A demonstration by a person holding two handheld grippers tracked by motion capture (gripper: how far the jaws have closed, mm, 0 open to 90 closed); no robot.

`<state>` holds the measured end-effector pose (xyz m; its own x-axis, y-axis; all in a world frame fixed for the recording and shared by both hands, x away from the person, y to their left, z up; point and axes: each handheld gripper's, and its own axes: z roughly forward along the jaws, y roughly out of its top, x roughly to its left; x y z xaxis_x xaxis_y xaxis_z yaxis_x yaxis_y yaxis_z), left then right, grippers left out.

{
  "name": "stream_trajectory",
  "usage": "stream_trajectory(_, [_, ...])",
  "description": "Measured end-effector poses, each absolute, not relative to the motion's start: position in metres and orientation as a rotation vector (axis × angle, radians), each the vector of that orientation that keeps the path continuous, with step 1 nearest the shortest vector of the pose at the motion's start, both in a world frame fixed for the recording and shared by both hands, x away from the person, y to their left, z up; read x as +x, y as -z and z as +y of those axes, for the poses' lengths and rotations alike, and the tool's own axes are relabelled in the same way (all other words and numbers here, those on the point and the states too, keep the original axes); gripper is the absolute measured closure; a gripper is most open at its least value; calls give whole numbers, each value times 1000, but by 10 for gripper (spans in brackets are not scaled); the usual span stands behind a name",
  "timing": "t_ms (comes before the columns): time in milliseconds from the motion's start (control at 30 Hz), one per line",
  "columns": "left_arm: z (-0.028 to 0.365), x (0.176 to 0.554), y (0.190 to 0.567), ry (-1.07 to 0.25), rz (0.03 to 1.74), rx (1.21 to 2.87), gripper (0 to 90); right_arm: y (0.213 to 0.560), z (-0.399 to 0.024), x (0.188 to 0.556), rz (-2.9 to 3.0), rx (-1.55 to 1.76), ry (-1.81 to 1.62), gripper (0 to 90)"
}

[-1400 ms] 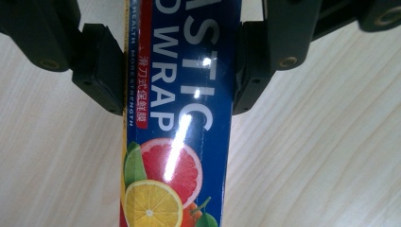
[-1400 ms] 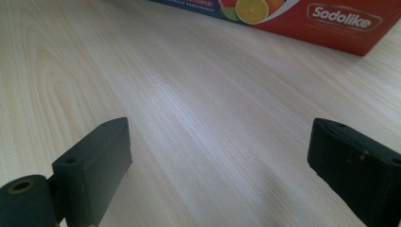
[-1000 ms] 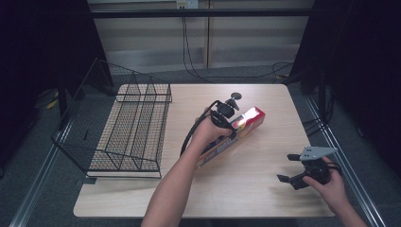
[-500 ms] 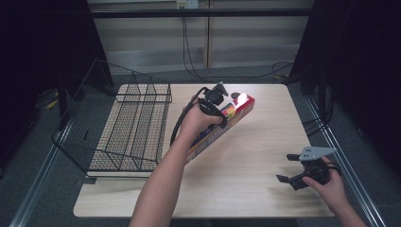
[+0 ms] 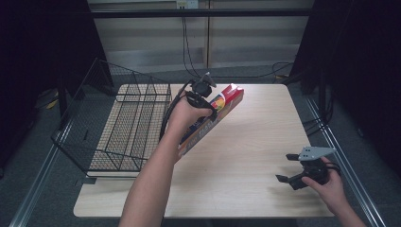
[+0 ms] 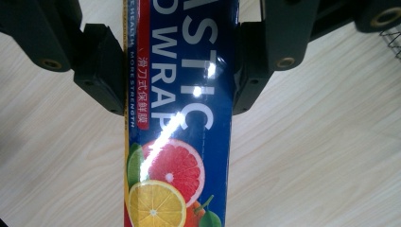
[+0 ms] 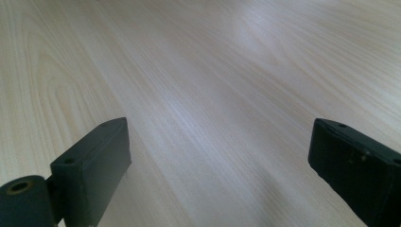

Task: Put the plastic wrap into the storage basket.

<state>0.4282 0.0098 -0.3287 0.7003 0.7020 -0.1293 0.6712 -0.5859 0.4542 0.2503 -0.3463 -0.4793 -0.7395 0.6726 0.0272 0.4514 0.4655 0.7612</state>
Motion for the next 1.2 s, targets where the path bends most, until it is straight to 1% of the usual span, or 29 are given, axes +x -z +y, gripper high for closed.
stream_trajectory(267, [21,428,320,-98,1098,2402,441,480,-344,251,2454,954,-1145,59])
stream_trajectory(467, [31,428,314,-100,1118,2415,441,480,-344,251,2451,955,-1141,56])
stream_trajectory(600, [41,427,305,-116,1153,2402,441,481,-344,251,2451,962,-1139,55])
stream_trajectory(900, [59,426,289,-131,1172,2410,442,481,-342,252,2461,952,-1140,55])
stream_trajectory(1200, [70,425,275,-152,1206,2395,442,481,-342,252,2466,954,-1143,55])
